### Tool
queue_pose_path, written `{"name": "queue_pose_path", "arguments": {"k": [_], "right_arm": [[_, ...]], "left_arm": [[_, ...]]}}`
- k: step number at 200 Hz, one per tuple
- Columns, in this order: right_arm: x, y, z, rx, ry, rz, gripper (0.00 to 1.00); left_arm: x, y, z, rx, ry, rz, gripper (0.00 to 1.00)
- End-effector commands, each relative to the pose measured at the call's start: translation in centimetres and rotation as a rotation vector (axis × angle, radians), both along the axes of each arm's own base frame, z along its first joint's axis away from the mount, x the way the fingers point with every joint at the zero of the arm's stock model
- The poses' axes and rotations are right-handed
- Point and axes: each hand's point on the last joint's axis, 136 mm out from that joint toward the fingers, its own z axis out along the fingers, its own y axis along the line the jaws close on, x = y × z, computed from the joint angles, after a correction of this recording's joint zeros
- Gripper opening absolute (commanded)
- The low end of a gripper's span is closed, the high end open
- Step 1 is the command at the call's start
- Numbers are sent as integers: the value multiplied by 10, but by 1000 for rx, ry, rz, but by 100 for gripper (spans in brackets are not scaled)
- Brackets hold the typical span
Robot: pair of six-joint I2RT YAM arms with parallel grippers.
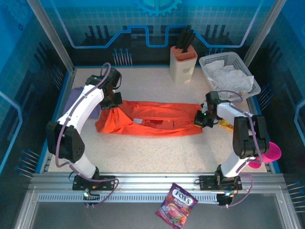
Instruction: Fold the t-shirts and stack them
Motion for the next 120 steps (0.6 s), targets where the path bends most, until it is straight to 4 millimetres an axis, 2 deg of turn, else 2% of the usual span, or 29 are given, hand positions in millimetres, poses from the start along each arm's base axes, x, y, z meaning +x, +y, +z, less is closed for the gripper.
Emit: {"name": "queue_pose_path", "arguments": {"k": [1, 33, 120], "right_arm": [[12, -6, 8, 22, -31, -24, 0], [17, -12, 19, 35, -58, -51, 0], [31, -15, 17, 34, -36, -51, 3]], "left_arm": [[20, 12, 12, 41, -43, -13, 0], [39, 14, 17, 63, -66, -27, 0], [68, 19, -12, 92, -18, -37, 0]]}}
